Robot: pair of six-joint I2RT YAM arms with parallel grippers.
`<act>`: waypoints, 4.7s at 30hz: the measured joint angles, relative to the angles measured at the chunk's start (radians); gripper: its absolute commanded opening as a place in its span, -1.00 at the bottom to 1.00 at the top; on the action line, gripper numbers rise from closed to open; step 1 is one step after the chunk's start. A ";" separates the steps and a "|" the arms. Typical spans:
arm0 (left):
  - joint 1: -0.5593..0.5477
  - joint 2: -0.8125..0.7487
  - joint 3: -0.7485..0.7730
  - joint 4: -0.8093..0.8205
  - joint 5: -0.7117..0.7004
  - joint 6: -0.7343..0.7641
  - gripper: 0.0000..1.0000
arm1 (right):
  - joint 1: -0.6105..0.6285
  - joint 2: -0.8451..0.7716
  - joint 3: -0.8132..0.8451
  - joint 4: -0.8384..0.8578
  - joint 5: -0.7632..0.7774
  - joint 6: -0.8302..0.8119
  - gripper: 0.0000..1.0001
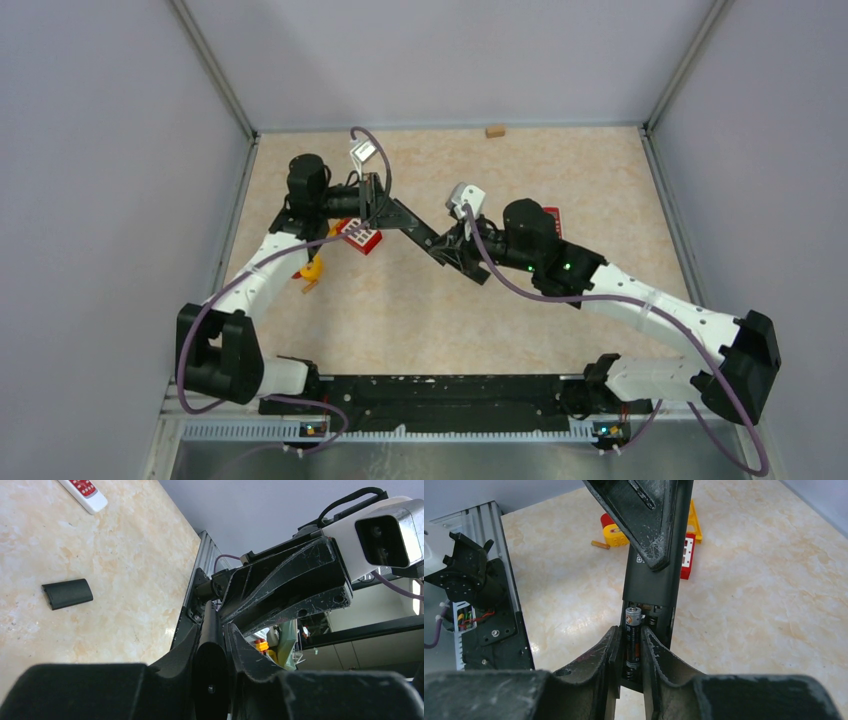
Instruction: Load the batteries into the remote control
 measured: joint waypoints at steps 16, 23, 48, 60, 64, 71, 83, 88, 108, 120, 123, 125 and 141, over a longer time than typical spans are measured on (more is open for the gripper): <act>0.000 0.021 0.013 -0.010 -0.003 0.000 -1.00 | 0.002 0.000 0.025 -0.073 0.001 0.024 -0.17; 0.000 0.050 0.018 -0.023 -0.014 0.008 -1.00 | 0.003 0.000 0.055 -0.100 0.041 0.086 0.12; -0.001 0.027 -0.054 0.172 -0.240 -0.159 -1.00 | -0.256 0.006 -0.078 0.015 0.073 0.976 0.77; -0.001 0.025 -0.060 0.236 -0.262 -0.231 -1.00 | -0.257 0.078 -0.101 0.289 -0.086 1.088 0.77; -0.002 0.025 -0.060 0.237 -0.263 -0.233 -1.00 | -0.257 0.108 -0.101 0.298 -0.110 1.094 0.74; -0.002 0.025 -0.060 0.237 -0.263 -0.233 -1.00 | -0.257 0.118 -0.098 0.307 -0.122 1.094 0.56; -0.002 0.023 -0.061 0.234 -0.262 -0.233 -1.00 | -0.257 0.137 -0.066 0.296 -0.127 1.086 0.22; -0.002 0.018 -0.063 0.235 -0.259 -0.232 -1.00 | -0.257 0.137 -0.066 0.280 -0.126 1.082 0.05; 0.002 0.014 -0.062 0.222 -0.259 -0.248 -1.00 | -0.258 0.143 -0.067 0.320 -0.123 1.049 0.69; 0.177 -0.062 0.024 -0.173 -0.381 -0.017 -1.00 | -0.258 0.113 -0.065 0.242 -0.037 0.880 0.66; 0.259 -0.113 0.059 -0.304 -0.455 0.049 -1.00 | -0.258 0.140 -0.047 0.234 -0.046 0.837 0.30; 0.344 -0.171 0.074 -0.401 -0.539 0.086 -1.00 | -0.256 0.178 -0.036 0.258 -0.065 0.811 0.18; 0.639 -0.245 0.204 -0.557 -0.637 0.008 -1.00 | 0.182 0.804 0.312 0.395 -0.011 0.447 0.15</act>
